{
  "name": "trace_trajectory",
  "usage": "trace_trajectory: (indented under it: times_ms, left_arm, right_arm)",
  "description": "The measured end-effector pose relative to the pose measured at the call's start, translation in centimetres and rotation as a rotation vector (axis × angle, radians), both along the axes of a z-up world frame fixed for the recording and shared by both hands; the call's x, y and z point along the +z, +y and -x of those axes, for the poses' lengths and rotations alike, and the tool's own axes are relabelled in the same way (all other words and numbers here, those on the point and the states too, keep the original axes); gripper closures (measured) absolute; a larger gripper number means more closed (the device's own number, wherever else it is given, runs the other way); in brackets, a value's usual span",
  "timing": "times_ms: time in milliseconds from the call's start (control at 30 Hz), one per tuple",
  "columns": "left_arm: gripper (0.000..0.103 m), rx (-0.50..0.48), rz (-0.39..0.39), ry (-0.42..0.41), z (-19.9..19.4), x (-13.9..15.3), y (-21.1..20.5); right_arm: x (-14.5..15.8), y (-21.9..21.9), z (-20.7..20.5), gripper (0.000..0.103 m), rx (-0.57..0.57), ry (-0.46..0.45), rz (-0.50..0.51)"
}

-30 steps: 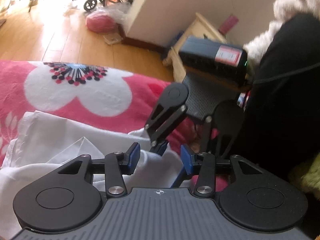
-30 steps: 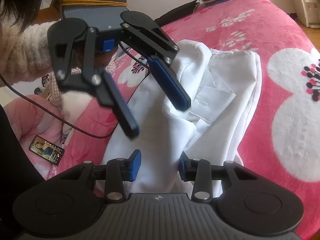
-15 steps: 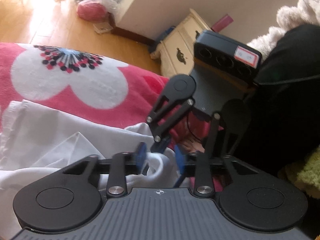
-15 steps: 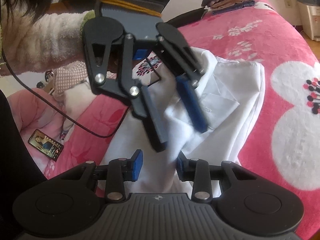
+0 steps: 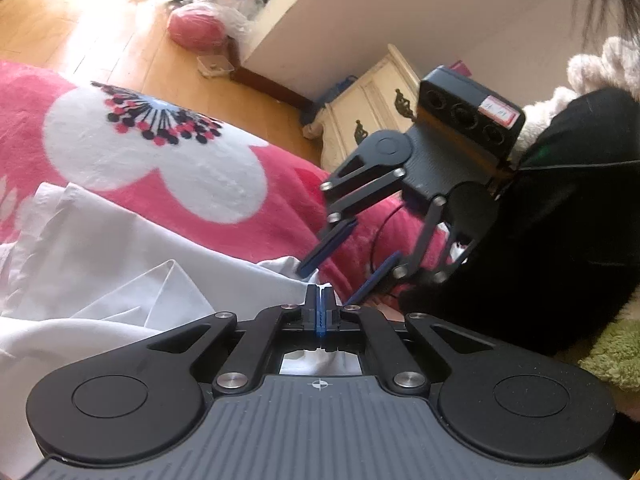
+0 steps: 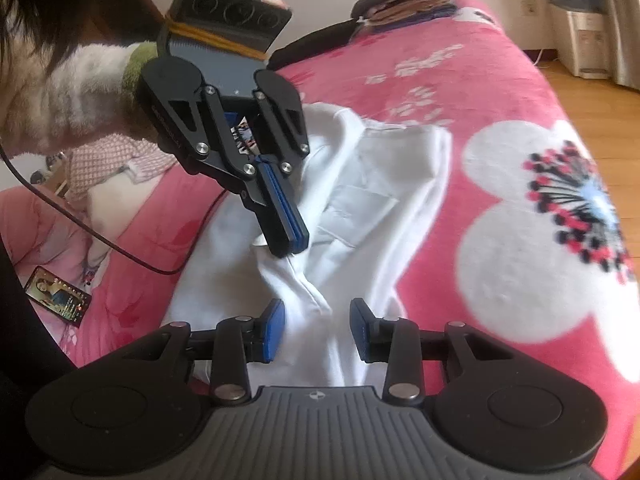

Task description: Fold clothes

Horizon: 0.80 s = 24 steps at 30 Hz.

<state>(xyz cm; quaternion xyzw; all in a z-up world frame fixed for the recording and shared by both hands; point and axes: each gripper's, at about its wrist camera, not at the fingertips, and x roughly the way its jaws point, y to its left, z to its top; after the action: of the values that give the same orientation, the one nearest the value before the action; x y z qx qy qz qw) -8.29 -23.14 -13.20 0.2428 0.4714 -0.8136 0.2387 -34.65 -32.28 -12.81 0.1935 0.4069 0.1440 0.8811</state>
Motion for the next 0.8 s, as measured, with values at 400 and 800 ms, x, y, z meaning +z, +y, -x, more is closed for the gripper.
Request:
trace_trajectory:
  times_ms: [400, 800]
  left_arm:
    - [0.103, 0.015, -0.014, -0.036, 0.0, -0.5, -0.1]
    - [0.060, 0.163, -0.119, 0.065, -3.0, 0.4, -0.4]
  right_arm:
    - [-1.5, 1.6, 0.0, 0.054, 0.129, 0.053, -0.004]
    - [-2.2, 1.7, 0.3, 0.048, 0.108, 0.044, 0.013]
